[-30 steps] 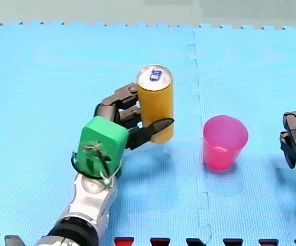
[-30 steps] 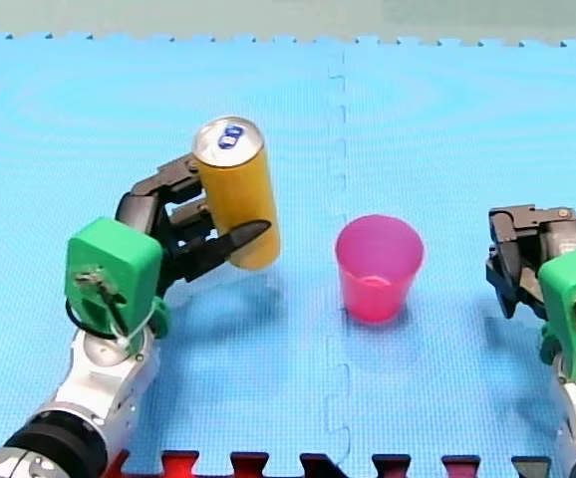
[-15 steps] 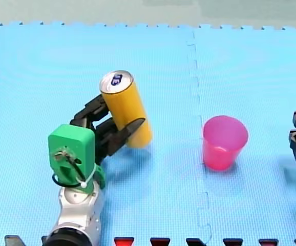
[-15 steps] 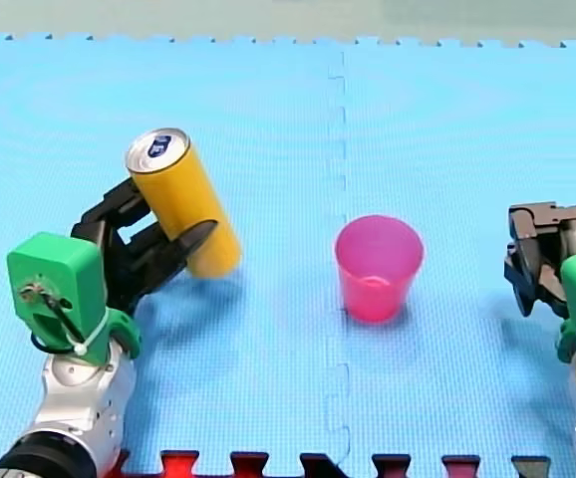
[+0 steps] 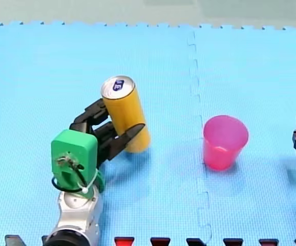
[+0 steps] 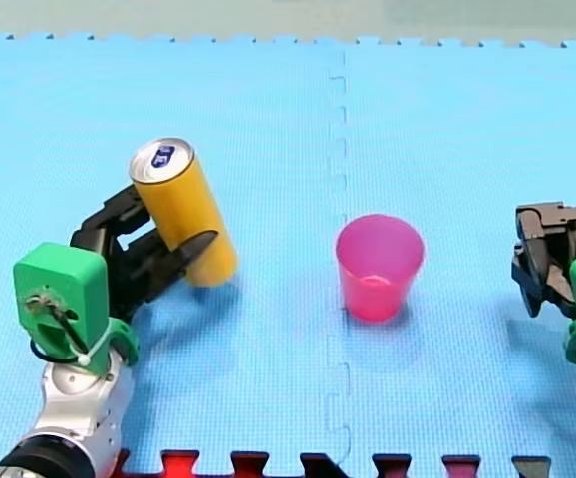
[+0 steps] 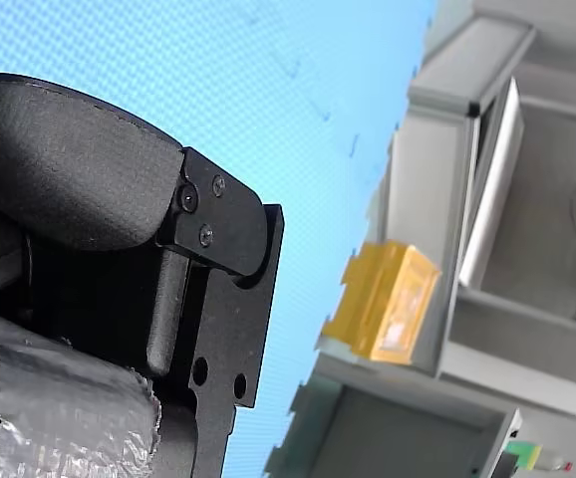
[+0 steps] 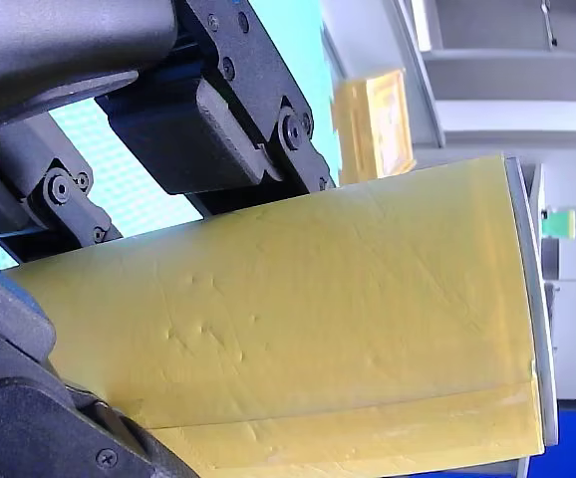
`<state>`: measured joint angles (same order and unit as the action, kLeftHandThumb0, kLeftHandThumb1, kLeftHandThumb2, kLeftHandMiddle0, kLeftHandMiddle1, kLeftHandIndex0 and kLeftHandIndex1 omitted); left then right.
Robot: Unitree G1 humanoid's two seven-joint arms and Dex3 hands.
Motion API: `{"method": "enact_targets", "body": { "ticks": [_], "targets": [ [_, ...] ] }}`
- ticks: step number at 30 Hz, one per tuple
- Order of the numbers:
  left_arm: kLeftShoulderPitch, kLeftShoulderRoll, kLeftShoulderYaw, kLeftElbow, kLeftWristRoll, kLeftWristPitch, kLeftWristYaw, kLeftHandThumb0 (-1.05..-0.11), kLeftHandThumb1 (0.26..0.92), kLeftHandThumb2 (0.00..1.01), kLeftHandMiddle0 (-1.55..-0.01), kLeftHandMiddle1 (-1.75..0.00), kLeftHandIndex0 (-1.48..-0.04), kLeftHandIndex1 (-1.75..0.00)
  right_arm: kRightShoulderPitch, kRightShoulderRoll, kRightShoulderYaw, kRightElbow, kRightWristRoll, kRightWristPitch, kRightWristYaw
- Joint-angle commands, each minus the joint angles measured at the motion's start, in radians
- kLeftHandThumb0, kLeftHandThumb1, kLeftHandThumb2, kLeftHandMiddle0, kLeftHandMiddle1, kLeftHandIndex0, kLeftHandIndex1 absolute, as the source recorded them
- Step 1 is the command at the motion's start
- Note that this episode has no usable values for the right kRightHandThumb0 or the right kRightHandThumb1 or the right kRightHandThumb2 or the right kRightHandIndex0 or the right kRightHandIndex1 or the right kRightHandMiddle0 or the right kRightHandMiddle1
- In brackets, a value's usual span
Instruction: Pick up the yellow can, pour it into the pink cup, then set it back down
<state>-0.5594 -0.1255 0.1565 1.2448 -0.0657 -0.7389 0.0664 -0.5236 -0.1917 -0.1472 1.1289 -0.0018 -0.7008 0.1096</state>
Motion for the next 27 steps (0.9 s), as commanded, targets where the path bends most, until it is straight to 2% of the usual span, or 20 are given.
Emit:
{"method": "enact_targets", "body": {
  "ticks": [1, 8, 16, 27],
  "targets": [
    [-0.014, -0.002, 0.004, 0.005, 0.006, -0.013, 0.000, -0.341, 0.823, 0.00, -1.29, 0.00, -1.19, 0.00, 0.003, -0.007, -0.002, -0.003, 0.004, -0.002, -0.001],
    [-0.009, 0.002, -0.022, 0.013, 0.076, -0.037, 0.057, -0.343, 0.826, 0.00, -1.29, 0.00, -1.19, 0.00, 0.005, -0.010, -0.003, -0.005, 0.004, -0.004, -0.001],
    [0.025, 0.003, -0.109, 0.032, 0.231, -0.054, 0.246, -0.348, 0.832, 0.00, -1.29, 0.00, -1.18, 0.00, 0.004, -0.018, -0.001, -0.004, 0.002, -0.003, 0.000],
    [0.045, -0.019, -0.074, 0.050, 0.180, -0.020, 0.181, -0.349, 0.844, 0.00, -1.26, 0.00, -1.16, 0.00, 0.010, -0.027, -0.003, -0.011, 0.004, -0.007, 0.004]
  ]
}}
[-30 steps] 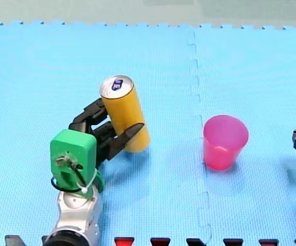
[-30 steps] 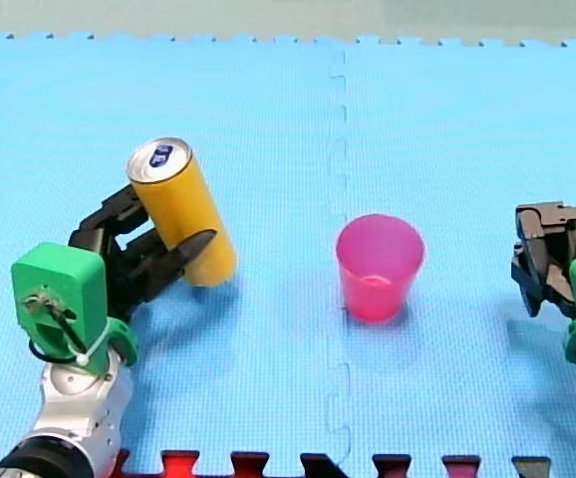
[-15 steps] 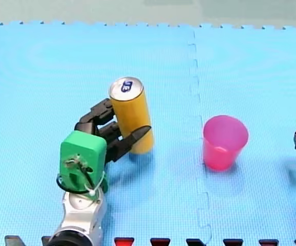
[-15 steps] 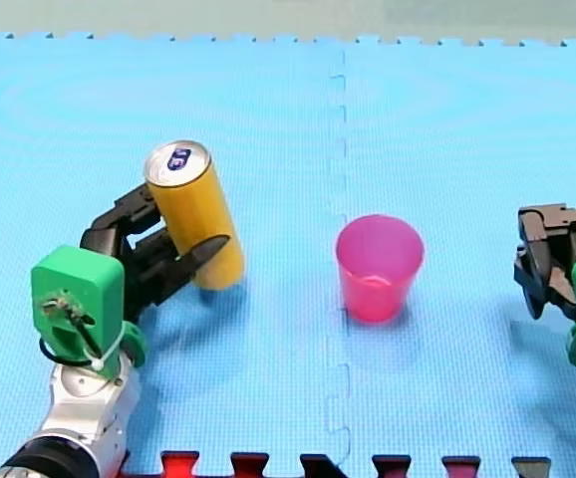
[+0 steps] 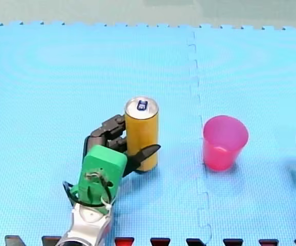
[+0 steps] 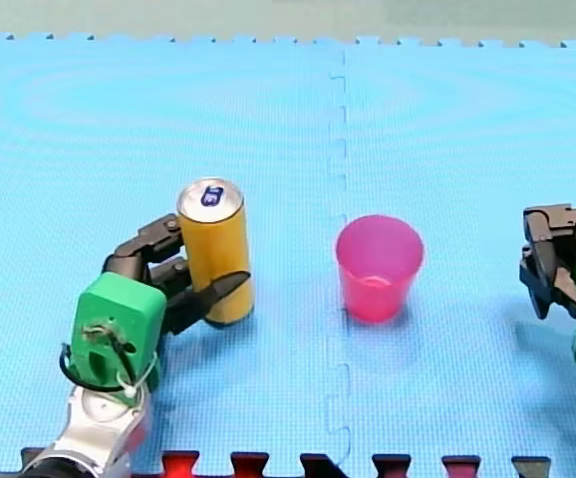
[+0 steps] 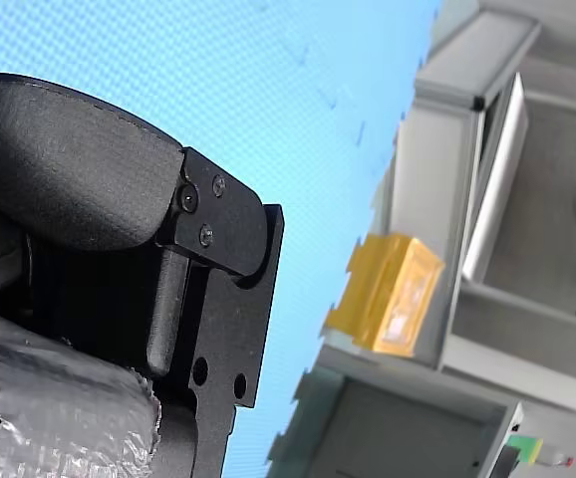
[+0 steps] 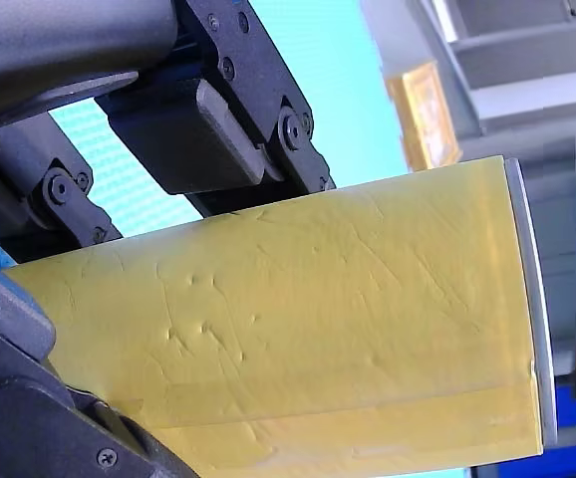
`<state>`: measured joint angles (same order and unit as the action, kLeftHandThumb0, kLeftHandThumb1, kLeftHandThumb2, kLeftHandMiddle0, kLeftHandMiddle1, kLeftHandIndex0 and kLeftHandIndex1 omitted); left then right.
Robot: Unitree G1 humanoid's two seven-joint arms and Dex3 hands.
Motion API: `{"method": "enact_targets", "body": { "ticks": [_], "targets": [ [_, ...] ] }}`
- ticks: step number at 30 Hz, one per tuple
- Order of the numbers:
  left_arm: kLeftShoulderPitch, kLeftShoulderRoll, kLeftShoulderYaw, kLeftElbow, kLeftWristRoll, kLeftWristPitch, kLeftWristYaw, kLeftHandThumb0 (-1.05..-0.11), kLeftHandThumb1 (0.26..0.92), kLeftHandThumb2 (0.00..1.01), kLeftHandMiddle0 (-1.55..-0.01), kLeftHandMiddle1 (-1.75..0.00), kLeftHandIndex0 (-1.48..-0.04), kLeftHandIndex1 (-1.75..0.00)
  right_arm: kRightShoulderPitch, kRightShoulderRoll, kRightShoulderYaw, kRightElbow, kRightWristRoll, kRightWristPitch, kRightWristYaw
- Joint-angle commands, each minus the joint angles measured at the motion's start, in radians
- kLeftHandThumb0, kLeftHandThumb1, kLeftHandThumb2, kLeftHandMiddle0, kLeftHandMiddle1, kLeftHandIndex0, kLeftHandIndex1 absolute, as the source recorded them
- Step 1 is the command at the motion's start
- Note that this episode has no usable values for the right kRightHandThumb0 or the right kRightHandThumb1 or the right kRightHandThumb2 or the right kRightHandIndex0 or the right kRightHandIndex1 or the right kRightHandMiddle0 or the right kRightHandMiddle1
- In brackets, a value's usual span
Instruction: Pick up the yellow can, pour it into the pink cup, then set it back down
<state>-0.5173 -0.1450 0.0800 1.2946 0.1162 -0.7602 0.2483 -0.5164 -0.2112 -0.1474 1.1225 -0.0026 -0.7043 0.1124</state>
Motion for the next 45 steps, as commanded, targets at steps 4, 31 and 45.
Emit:
{"method": "enact_targets", "body": {
  "ticks": [4, 31, 45],
  "targets": [
    [0.008, 0.002, -0.002, 0.001, 0.004, 0.000, 0.003, -0.351, 0.850, 0.00, -1.25, 0.00, -1.16, 0.00, 0.005, -0.009, -0.003, -0.008, 0.005, -0.003, 0.003],
    [0.027, 0.067, -0.160, 0.020, 0.233, 0.013, 0.262, -0.464, 0.824, 0.00, -1.02, 0.00, -0.89, 0.00, -0.001, -0.012, -0.003, -0.003, 0.002, -0.006, 0.004],
    [0.011, 0.130, -0.355, 0.044, 0.460, 0.067, 0.566, -0.836, 0.738, 0.00, -0.42, 0.00, -0.44, 0.00, -0.005, -0.007, -0.004, -0.001, 0.006, -0.002, 0.007]
  ]
}}
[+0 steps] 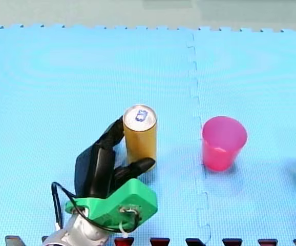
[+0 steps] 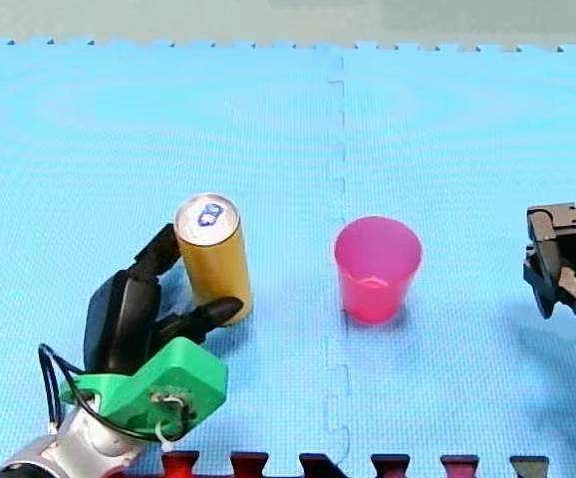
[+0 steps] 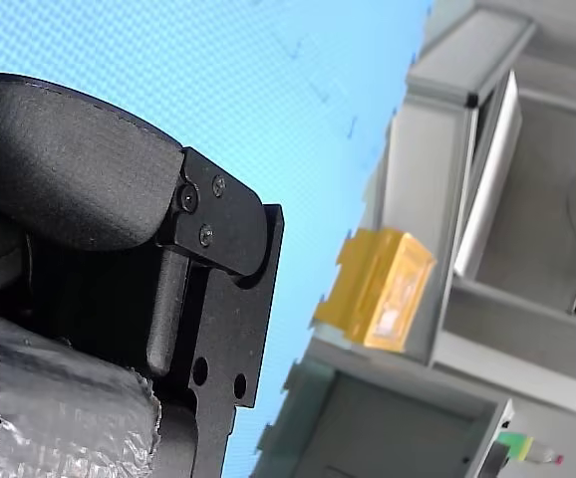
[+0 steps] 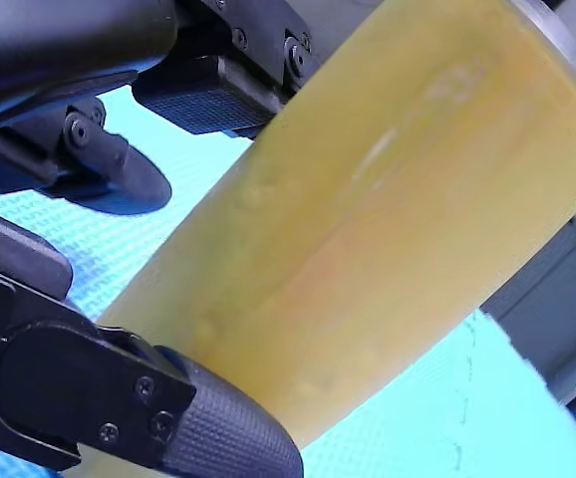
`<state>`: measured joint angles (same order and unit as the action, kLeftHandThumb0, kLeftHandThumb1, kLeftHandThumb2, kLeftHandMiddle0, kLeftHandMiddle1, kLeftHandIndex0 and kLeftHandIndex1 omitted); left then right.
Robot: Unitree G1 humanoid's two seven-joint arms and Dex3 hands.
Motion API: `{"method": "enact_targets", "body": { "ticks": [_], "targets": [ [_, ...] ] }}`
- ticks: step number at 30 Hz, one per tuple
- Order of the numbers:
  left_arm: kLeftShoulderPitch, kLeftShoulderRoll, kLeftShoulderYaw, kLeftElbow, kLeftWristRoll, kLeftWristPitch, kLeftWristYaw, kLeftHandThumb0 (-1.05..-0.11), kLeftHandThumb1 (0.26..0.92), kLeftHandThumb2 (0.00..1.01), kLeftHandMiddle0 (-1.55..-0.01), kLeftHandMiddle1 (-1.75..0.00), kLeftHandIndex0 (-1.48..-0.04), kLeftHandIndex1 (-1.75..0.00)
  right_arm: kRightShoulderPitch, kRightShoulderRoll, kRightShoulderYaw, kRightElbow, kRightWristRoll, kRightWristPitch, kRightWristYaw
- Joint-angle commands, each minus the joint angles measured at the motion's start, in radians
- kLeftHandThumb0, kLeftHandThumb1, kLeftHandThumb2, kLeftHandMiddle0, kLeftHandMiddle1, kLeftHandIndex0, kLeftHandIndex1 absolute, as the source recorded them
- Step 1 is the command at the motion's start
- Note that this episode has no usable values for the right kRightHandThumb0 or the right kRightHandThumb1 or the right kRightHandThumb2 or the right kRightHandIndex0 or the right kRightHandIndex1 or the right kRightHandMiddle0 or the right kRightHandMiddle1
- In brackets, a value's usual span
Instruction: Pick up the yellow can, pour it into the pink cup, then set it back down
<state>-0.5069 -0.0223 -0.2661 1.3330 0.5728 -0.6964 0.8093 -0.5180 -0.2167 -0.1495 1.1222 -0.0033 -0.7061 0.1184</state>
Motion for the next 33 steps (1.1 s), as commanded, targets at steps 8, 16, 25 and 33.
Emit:
{"method": "enact_targets", "body": {
  "ticks": [8, 16, 25, 33],
  "targets": [
    [0.001, 0.013, -0.017, 0.006, -0.014, -0.027, -0.022, -1.017, 0.761, 0.00, -0.31, 0.00, -0.27, 0.00, -0.003, -0.002, -0.003, 0.001, 0.007, -0.002, 0.002],
    [0.009, -0.043, 0.192, -0.002, -0.321, -0.108, -0.452, -1.048, 0.808, 0.02, -0.29, 0.00, -0.22, 0.00, -0.006, -0.002, -0.004, 0.006, 0.007, -0.002, 0.003],
    [0.002, -0.062, 0.354, -0.029, -0.568, -0.078, -0.801, -1.048, 0.868, 0.03, -0.25, 0.00, -0.19, 0.00, -0.010, -0.004, -0.007, 0.010, 0.006, 0.001, 0.003],
    [0.001, -0.063, 0.406, -0.049, -0.665, -0.089, -0.944, -1.048, 0.869, 0.02, -0.22, 0.00, -0.21, -0.01, -0.013, -0.007, -0.010, 0.015, 0.010, 0.004, 0.014]
  ]
}}
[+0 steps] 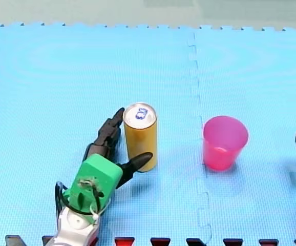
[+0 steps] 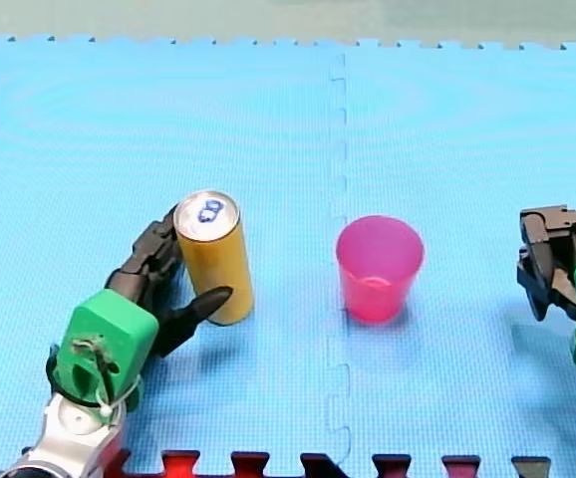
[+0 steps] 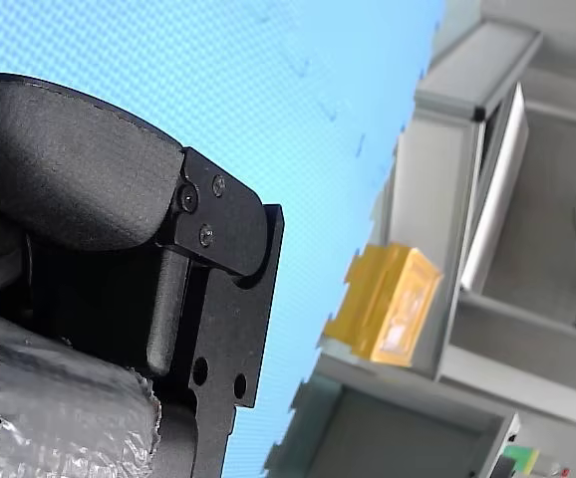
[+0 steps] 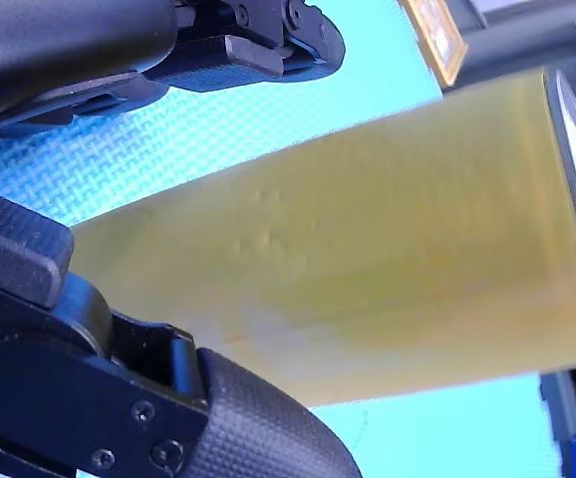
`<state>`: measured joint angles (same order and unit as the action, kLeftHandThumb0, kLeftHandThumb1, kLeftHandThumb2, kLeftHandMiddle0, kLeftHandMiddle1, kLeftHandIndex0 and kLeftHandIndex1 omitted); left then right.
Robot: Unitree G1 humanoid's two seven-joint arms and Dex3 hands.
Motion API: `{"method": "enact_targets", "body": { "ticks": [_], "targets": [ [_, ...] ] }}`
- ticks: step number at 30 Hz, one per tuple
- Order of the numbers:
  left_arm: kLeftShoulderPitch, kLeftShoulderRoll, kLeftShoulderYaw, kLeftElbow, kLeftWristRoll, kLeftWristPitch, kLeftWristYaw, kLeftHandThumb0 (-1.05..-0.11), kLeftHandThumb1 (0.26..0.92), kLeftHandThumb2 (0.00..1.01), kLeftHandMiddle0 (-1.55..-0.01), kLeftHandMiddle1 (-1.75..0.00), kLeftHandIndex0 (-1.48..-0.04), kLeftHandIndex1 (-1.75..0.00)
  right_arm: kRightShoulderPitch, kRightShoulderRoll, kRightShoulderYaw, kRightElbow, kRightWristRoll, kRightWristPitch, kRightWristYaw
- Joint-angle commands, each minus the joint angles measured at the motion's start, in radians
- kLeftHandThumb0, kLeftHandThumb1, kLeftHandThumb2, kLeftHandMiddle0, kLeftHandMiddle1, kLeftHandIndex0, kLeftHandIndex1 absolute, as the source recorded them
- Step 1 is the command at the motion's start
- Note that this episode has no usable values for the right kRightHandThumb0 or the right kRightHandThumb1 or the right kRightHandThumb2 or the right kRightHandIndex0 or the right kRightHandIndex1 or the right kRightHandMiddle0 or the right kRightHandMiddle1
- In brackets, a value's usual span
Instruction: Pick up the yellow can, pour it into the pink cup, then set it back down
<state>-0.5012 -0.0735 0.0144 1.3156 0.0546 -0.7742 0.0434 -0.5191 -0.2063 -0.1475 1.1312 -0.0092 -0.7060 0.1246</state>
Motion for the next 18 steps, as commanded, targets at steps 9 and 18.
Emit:
{"method": "enact_targets", "body": {
  "ticks": [9, 18],
  "targets": [
    [0.001, -0.012, 0.179, -0.043, -0.217, -0.028, -0.307, -1.048, 0.882, 0.02, -0.22, 0.00, -0.21, 0.00, -0.014, -0.020, -0.014, 0.009, 0.015, 0.005, 0.011],
    [0.024, 0.000, 0.241, -0.062, -0.247, -0.081, -0.390, -1.048, 0.894, 0.02, -0.21, 0.00, -0.20, 0.00, -0.017, -0.020, -0.013, 0.018, 0.014, 0.001, 0.011]
  ]
}}
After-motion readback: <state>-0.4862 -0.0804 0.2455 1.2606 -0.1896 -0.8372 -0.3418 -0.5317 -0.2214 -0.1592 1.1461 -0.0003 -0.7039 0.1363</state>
